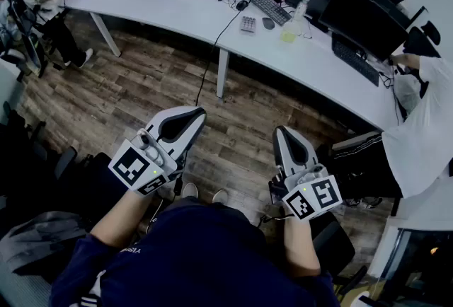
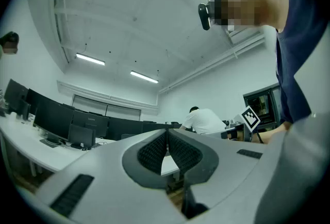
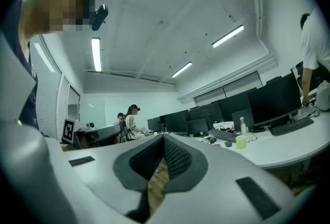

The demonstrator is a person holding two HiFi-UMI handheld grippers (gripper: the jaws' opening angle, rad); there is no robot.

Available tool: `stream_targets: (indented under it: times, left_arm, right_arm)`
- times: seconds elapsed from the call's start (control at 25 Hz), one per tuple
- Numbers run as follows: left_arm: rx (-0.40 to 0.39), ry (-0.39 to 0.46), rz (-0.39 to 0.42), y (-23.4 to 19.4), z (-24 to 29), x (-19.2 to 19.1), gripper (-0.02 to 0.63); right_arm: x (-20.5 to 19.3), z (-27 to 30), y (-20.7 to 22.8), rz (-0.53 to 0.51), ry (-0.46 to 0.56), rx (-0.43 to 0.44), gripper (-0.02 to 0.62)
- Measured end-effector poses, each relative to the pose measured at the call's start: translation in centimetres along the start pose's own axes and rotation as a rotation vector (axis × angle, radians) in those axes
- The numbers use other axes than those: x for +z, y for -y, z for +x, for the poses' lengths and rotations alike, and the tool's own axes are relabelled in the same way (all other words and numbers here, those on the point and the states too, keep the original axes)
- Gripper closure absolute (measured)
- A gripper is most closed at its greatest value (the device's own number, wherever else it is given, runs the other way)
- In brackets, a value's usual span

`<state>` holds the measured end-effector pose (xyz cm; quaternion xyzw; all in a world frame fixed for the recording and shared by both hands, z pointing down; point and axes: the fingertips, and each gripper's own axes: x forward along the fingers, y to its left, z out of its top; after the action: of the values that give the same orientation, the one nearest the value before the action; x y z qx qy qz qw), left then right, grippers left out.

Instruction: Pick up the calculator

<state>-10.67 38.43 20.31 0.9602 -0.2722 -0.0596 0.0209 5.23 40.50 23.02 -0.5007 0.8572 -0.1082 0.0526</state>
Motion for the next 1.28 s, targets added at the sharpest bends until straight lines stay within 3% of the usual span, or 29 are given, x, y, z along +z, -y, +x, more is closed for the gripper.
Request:
stream_targets:
  times: [1.28]
  left_arm:
    - [-0.011, -0.021, -0.009, -1.1, 1.7, -1.1, 0.572]
  right_arm:
    - [-0.6, 1.8, 1.3, -0.001, -0.024, 0.000, 0.591]
